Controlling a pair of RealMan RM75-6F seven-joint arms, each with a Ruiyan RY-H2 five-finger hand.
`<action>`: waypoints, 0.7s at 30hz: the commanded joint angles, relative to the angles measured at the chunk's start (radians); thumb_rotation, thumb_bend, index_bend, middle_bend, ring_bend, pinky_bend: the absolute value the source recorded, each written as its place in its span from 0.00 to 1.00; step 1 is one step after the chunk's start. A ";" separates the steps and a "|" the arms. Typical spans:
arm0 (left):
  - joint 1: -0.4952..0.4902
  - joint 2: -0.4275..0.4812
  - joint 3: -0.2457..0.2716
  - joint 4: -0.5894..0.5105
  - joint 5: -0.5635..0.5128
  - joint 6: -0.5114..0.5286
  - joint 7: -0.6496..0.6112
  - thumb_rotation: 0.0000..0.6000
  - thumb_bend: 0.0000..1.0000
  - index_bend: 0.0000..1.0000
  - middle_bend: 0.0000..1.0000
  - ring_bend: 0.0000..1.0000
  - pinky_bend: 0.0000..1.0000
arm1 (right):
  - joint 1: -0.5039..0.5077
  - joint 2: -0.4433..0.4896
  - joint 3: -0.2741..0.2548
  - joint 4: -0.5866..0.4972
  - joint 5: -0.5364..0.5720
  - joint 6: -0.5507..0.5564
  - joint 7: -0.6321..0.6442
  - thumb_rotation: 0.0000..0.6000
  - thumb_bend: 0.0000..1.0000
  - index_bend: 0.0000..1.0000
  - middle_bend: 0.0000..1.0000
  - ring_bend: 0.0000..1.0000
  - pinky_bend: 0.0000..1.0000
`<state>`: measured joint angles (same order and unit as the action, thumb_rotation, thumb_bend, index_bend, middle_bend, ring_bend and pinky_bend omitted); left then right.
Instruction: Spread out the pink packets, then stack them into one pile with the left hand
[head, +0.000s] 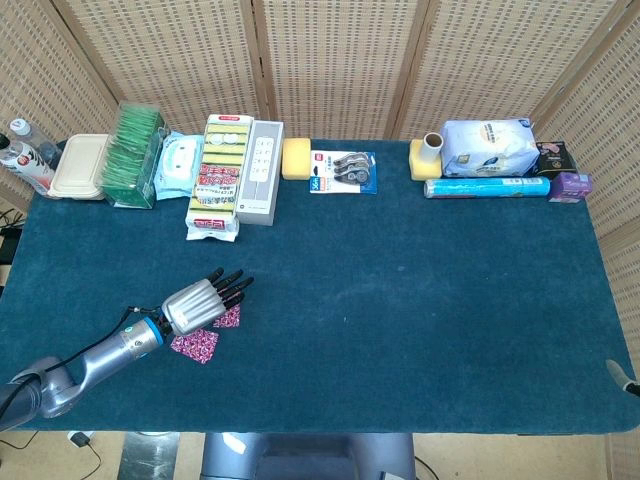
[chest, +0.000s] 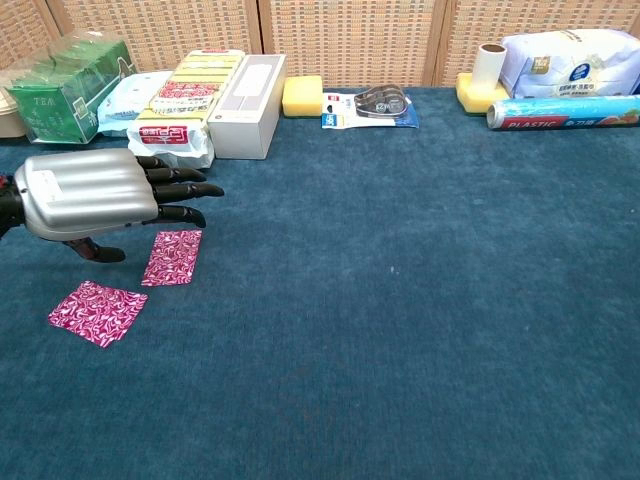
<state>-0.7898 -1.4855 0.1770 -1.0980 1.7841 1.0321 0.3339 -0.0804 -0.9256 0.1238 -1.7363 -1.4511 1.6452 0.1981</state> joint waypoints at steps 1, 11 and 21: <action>-0.008 -0.011 -0.009 -0.006 0.001 -0.021 0.023 1.00 0.22 0.16 0.00 0.00 0.22 | 0.000 0.001 0.002 0.000 0.002 0.000 0.001 1.00 0.23 0.18 0.05 0.00 0.00; -0.010 -0.023 -0.022 -0.024 -0.002 -0.042 0.062 1.00 0.24 0.16 0.00 0.00 0.22 | -0.001 0.002 0.001 0.003 0.001 0.000 0.007 1.00 0.23 0.18 0.05 0.00 0.00; -0.003 -0.029 -0.026 -0.021 -0.006 -0.049 0.073 1.00 0.24 0.16 0.00 0.00 0.23 | -0.001 0.001 0.003 0.004 0.006 0.001 0.009 1.00 0.23 0.18 0.05 0.00 0.00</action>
<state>-0.7935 -1.5147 0.1516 -1.1183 1.7789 0.9825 0.4068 -0.0818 -0.9241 0.1265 -1.7320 -1.4452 1.6459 0.2066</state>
